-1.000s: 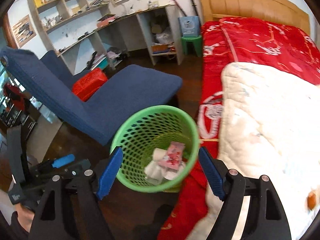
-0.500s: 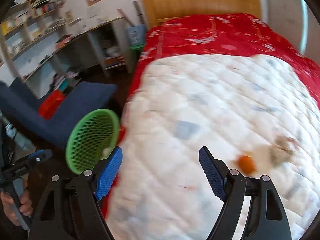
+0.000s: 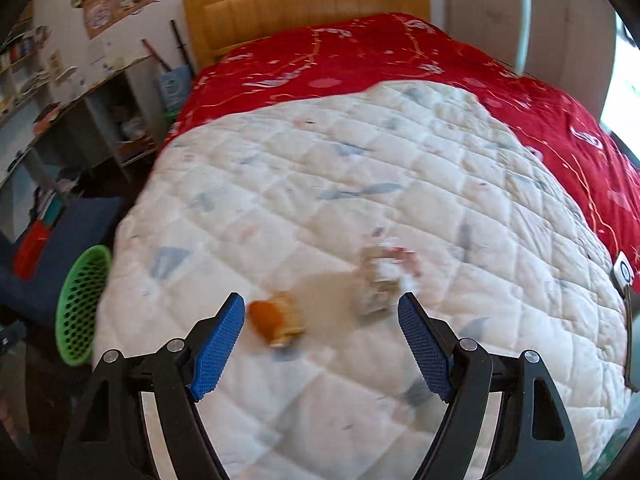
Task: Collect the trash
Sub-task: 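Return the right tool to the bed and grasp the crumpled white paper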
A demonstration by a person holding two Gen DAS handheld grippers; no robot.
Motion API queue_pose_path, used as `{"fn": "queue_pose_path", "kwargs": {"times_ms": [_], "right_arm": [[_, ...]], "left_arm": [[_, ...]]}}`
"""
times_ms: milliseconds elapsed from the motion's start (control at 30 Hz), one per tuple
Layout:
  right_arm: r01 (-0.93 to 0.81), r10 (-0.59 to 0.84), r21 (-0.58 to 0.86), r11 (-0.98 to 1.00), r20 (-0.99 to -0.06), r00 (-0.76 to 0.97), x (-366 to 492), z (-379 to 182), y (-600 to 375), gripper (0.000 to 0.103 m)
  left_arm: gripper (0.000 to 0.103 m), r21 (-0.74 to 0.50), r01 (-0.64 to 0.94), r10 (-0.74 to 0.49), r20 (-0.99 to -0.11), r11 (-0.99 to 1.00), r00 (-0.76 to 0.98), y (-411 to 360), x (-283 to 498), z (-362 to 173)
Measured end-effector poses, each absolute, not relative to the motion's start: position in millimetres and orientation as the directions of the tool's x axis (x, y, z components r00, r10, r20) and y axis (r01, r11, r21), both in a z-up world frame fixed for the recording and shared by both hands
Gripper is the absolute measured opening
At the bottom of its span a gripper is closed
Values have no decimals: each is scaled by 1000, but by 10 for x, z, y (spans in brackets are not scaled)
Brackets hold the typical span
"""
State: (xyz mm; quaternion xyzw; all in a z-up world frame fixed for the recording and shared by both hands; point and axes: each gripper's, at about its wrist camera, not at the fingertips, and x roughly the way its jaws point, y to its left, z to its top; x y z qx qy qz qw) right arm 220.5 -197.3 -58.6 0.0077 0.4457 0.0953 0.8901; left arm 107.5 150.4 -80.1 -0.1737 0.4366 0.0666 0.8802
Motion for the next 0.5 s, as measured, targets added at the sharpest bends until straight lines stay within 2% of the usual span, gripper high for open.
{"fn": "queue_pose_path", "kwargs": {"times_ms": [200, 500], "right_arm": [[-114, 138, 90, 989, -823, 551, 2464, -829, -2198, 76], [-126, 157, 108, 986, -846, 509, 2765, -1090, -2287, 73]], "left_arm": [[81, -237, -225, -62, -805, 945, 589, 1181, 1262, -804], [81, -231, -139, -112, -812, 963, 573, 702, 1588, -794]]}}
